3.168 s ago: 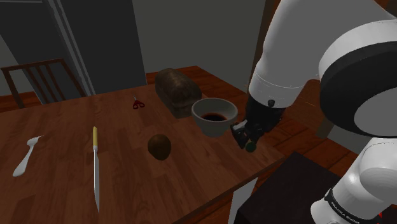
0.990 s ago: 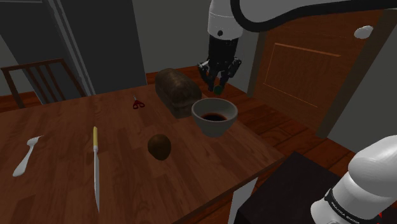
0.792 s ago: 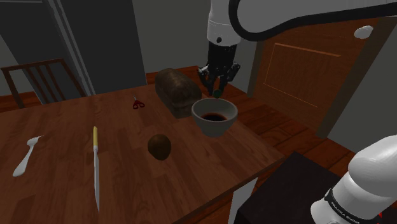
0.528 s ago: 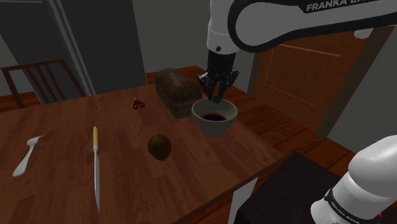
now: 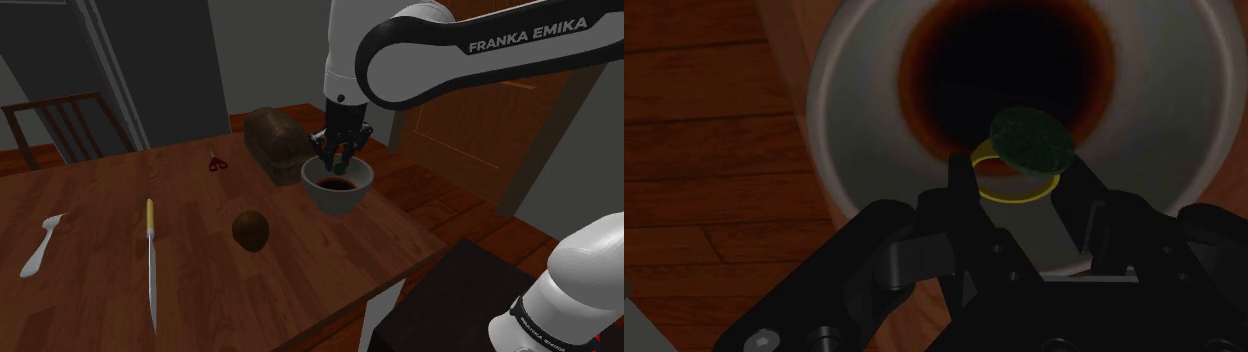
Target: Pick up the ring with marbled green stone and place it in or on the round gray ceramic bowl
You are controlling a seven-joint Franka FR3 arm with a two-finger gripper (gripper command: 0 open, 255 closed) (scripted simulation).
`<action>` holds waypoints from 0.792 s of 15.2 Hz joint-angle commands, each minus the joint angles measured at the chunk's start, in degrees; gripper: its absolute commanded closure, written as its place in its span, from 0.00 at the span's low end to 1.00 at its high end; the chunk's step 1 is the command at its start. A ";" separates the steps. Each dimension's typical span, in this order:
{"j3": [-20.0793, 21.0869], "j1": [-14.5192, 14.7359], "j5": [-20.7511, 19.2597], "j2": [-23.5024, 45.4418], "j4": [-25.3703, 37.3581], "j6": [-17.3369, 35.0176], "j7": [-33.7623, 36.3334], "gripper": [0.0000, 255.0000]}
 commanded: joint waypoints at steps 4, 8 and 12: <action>-0.02 0.02 0.04 -0.06 -0.14 0.11 -0.02 1.00; -0.02 0.02 0.03 -0.06 -0.13 0.10 -0.02 0.00; -0.29 0.15 0.24 -0.53 1.39 -1.83 -0.19 0.00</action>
